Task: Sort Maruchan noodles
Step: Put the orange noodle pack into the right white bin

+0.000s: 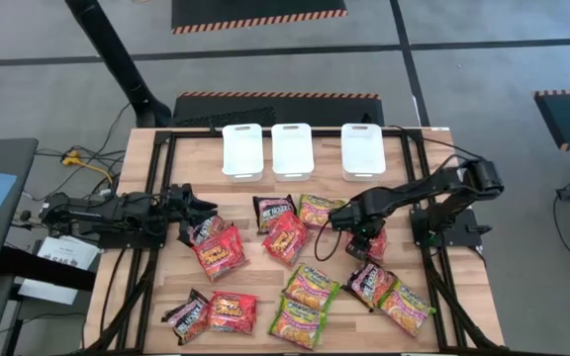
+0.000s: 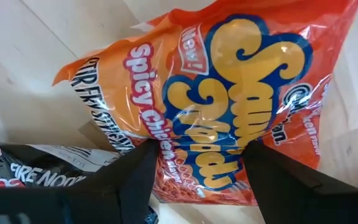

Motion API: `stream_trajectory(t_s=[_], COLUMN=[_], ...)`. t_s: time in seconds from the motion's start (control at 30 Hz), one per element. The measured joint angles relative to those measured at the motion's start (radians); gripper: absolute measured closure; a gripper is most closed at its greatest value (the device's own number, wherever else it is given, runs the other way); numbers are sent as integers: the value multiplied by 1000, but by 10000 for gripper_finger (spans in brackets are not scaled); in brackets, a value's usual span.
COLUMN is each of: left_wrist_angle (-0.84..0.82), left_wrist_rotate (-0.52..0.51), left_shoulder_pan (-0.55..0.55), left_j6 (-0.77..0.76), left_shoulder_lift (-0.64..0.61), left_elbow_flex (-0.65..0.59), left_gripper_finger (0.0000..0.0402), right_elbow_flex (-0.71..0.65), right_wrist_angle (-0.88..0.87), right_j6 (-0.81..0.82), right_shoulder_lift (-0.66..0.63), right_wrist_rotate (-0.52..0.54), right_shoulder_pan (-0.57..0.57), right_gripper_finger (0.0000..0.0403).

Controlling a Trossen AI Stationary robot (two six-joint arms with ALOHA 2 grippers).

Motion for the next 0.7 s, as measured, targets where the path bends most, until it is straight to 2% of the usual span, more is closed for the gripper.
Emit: stream_trajectory(t_s=[0.1, 0.47, 0.63, 0.7], left_wrist_angle=[0, 0, 0, 0], left_wrist_rotate=[0, 0, 1, 0], left_shoulder_pan=[0, 0, 0, 0], left_j6=[0, 0, 0, 0], left_shoulder_lift=[0, 0, 0, 0], left_elbow_flex=[0, 0, 0, 0], left_gripper_finger=[300, 300, 300, 300], right_elbow_flex=[-2, -1, 3, 24], right_wrist_angle=[7, 17, 8, -13], right_j6=[28, 80, 81, 80], right_shoulder_lift=[0, -8, -25, -38], right_wrist_rotate=[-8, -80, -87, -74], right_shoulder_pan=[-5, -40, -40, -39], right_gripper_finger=[177, 339, 390, 396])
